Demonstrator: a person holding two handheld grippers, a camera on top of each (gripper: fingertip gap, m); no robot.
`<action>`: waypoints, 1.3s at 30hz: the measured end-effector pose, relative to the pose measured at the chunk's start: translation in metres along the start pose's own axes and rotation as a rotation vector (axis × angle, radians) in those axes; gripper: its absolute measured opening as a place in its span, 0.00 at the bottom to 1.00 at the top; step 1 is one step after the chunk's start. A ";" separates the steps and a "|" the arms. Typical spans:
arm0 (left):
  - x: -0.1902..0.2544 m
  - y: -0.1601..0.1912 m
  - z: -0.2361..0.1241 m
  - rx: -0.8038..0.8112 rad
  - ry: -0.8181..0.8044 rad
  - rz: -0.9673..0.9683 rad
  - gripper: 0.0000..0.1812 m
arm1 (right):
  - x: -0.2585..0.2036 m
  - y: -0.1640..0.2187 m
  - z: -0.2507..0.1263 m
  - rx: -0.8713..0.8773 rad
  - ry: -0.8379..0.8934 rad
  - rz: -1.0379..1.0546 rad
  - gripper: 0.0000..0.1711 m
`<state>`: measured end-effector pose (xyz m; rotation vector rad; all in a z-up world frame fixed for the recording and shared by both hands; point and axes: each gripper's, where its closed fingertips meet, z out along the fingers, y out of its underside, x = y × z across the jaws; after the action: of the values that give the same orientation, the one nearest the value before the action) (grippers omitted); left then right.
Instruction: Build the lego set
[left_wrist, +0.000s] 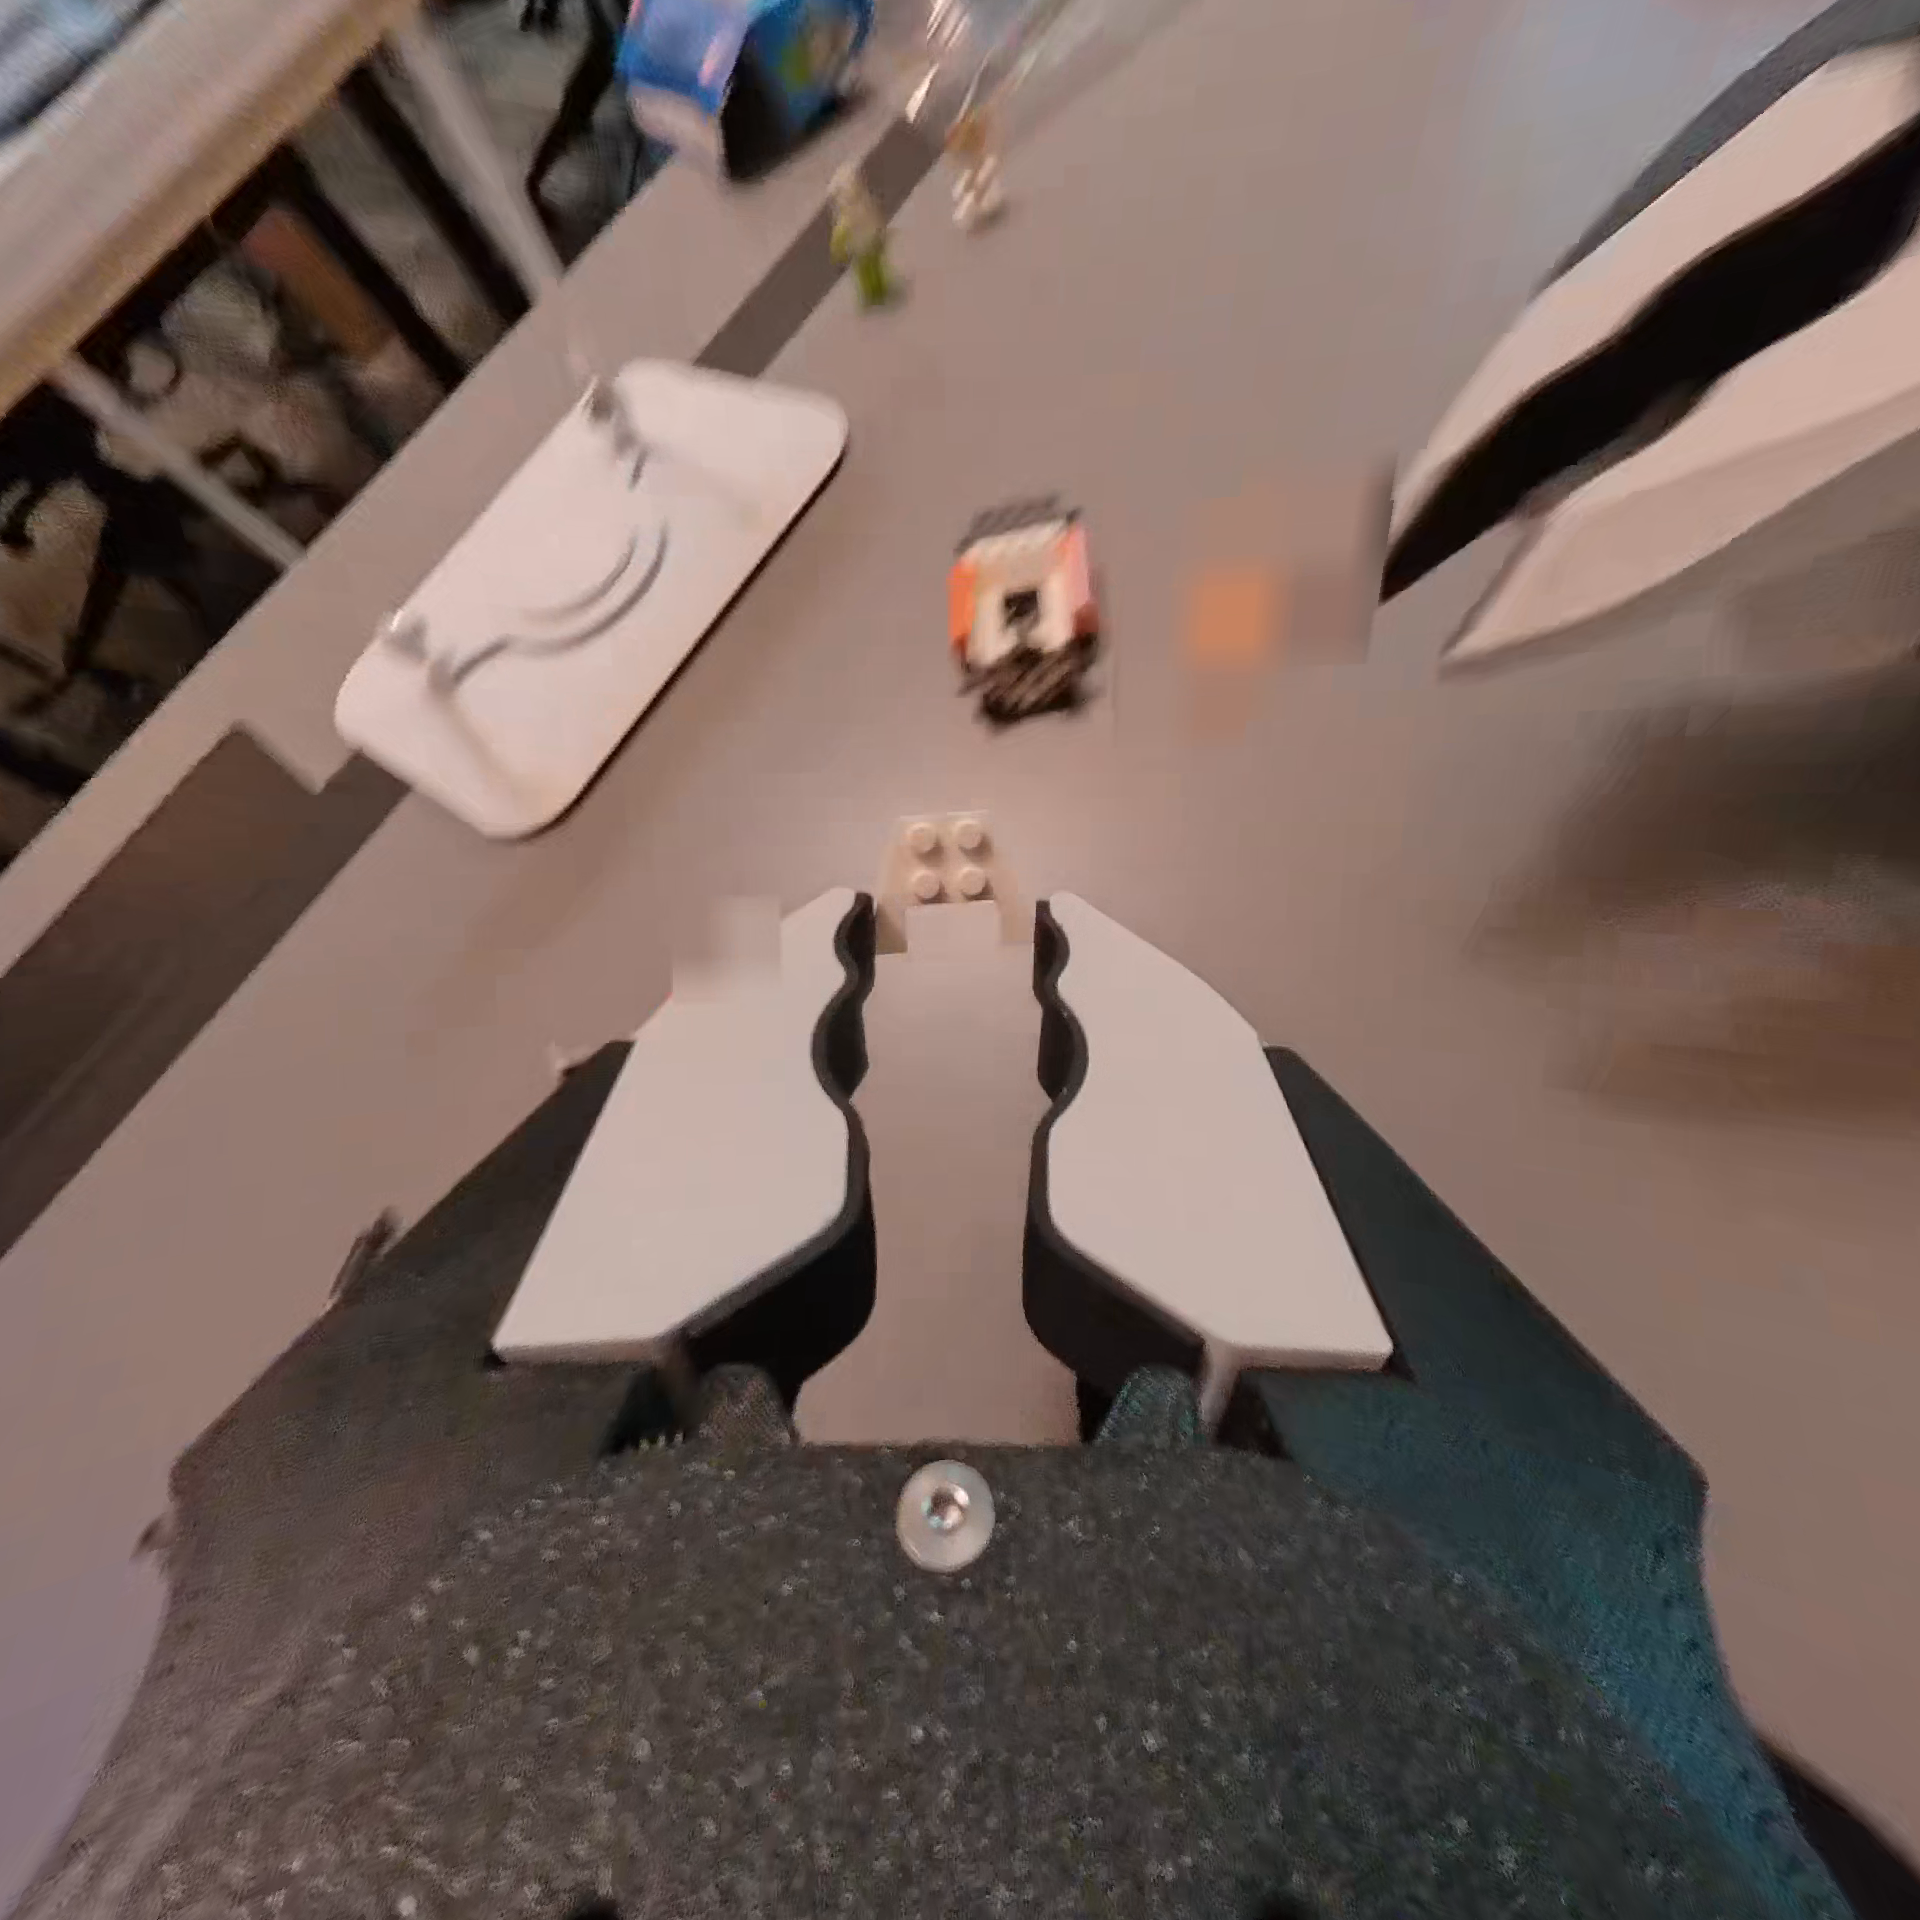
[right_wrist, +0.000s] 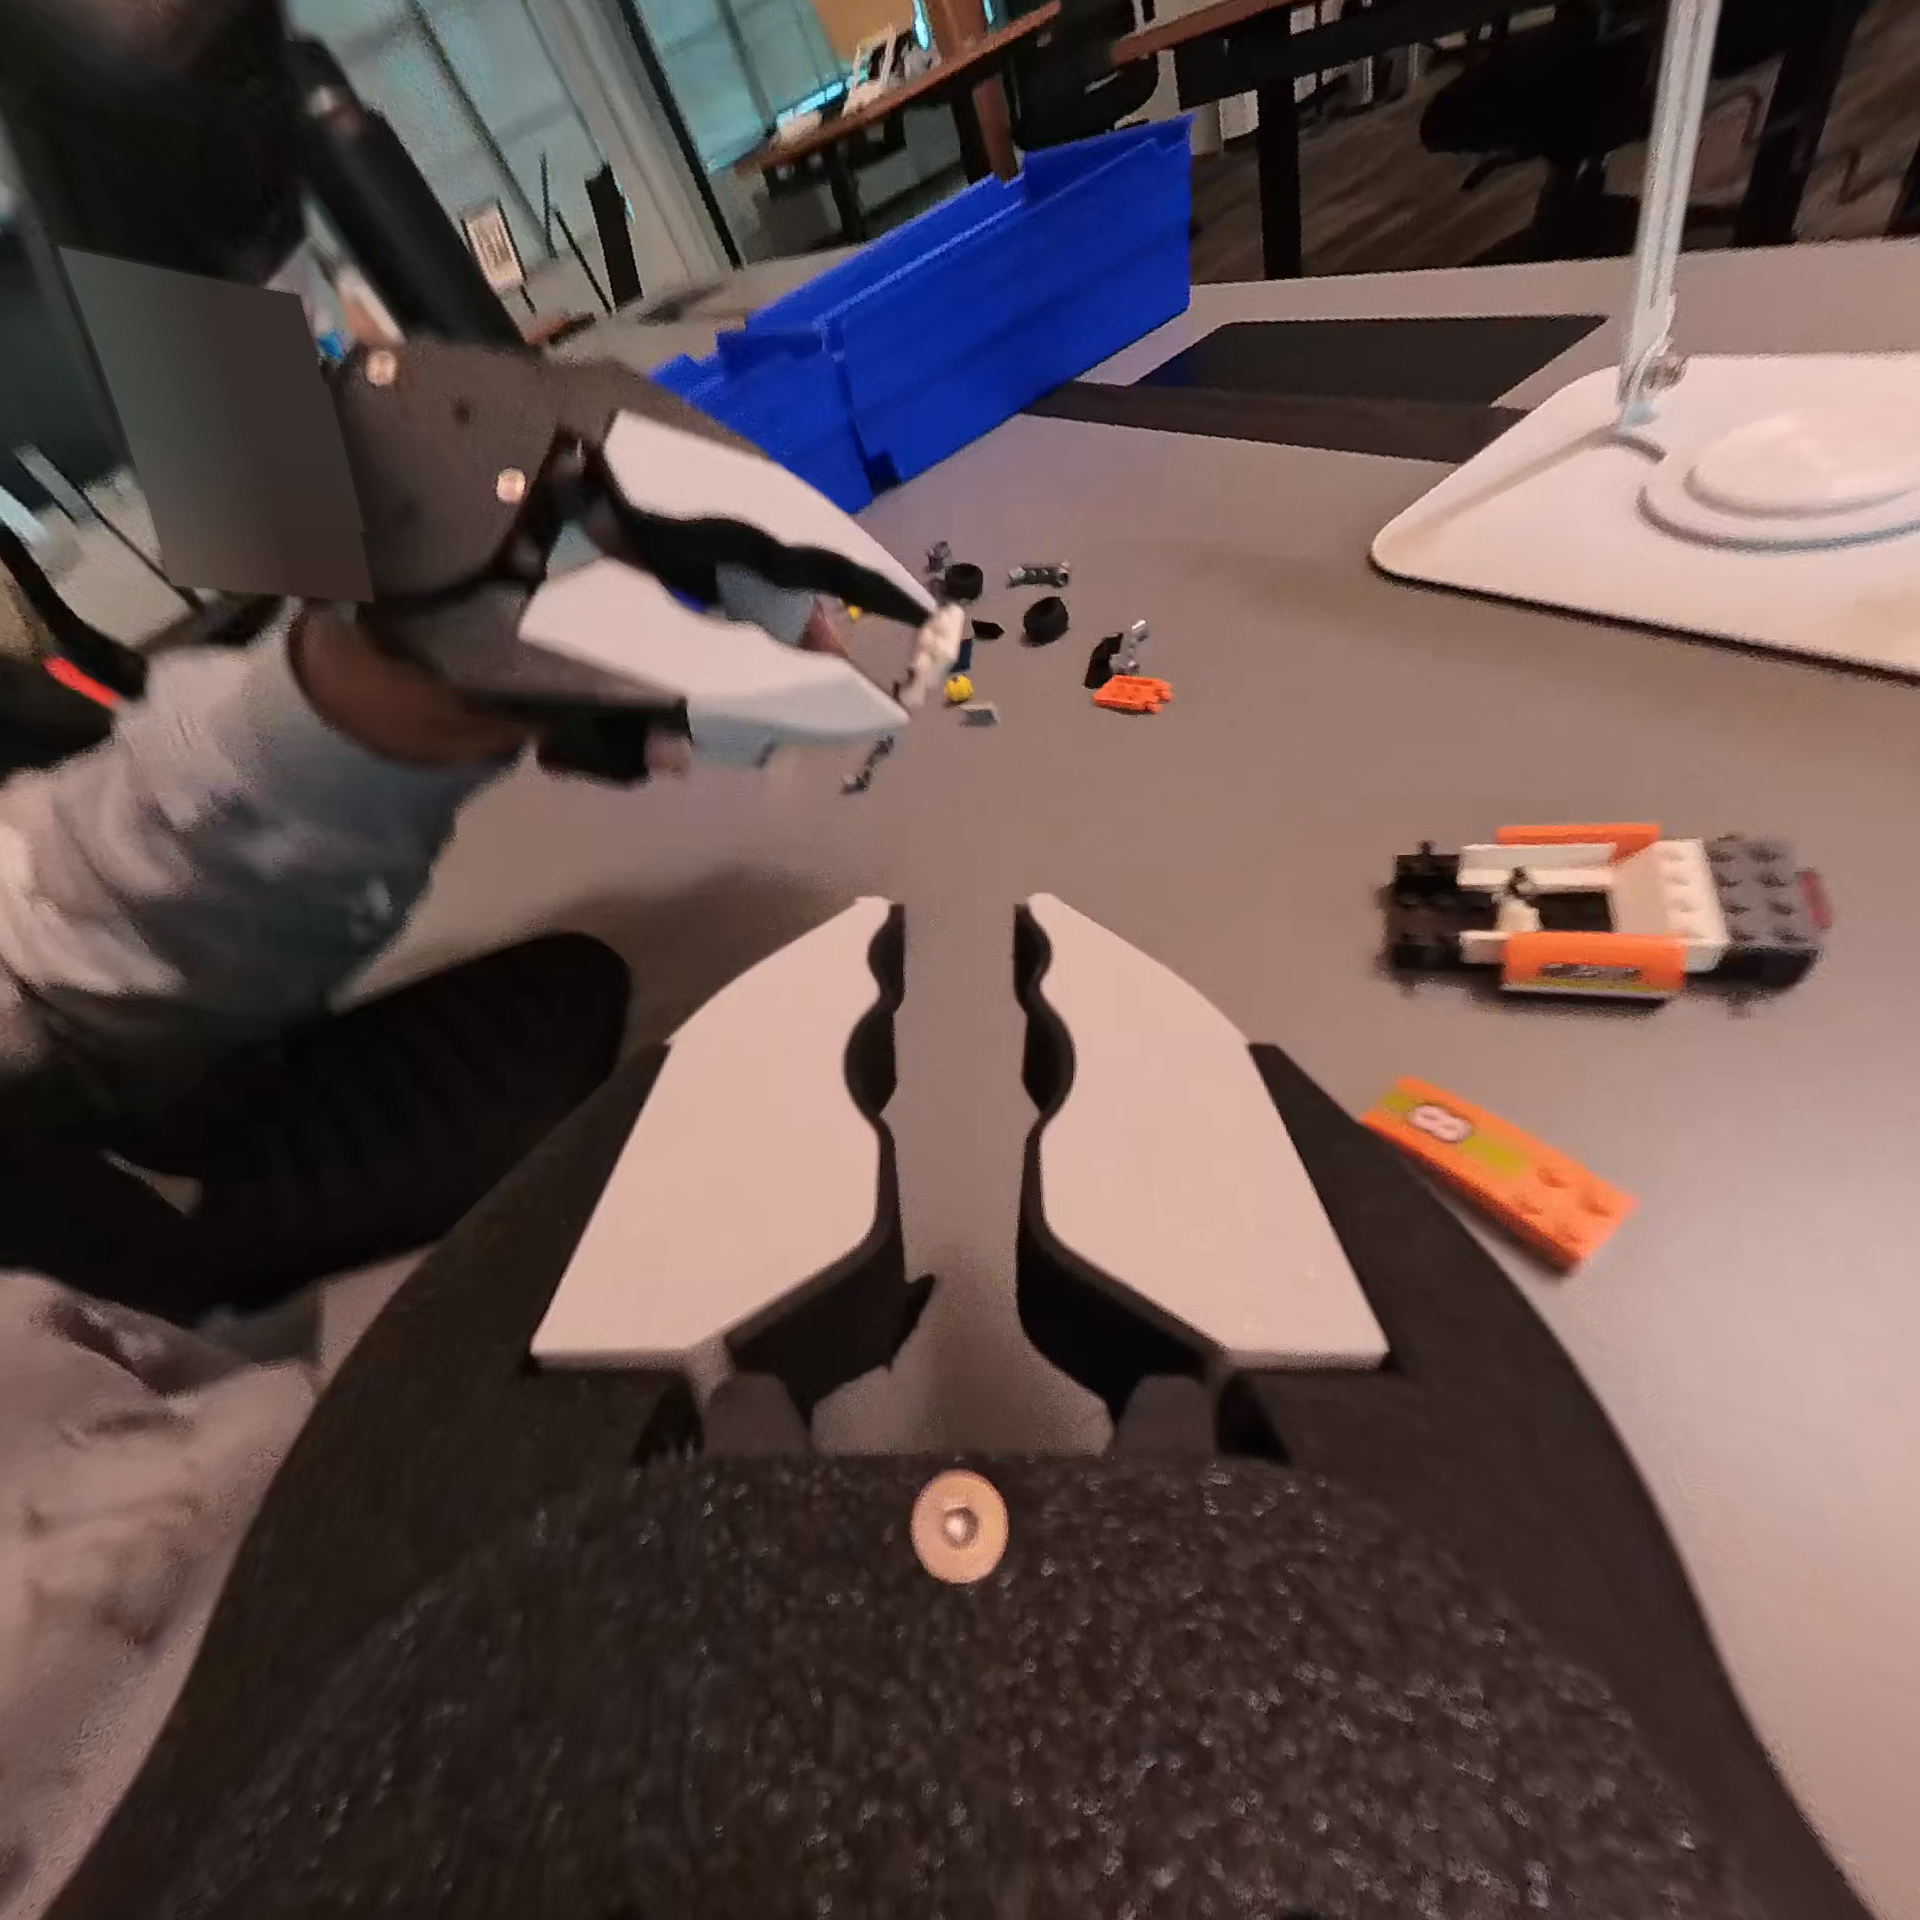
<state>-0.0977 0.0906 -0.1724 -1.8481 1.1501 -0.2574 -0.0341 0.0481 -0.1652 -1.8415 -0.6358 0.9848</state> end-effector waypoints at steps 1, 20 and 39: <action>0.014 -0.010 0.003 0.037 0.017 0.016 0.16 | -0.001 -0.002 0.002 0.021 0.014 0.045 0.16; 0.093 -0.038 -0.010 0.169 0.434 -0.008 0.19 | -0.008 0.022 -0.033 -0.467 -0.326 -0.164 0.03; 0.110 -0.032 -0.001 0.202 0.699 -0.398 0.02 | -0.018 0.028 -0.027 -0.668 -0.470 -0.654 0.16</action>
<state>-0.0194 0.0070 -0.1762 -1.8364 1.1261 -1.2777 -0.0207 0.0092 -0.1774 -1.7209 -1.8972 0.7944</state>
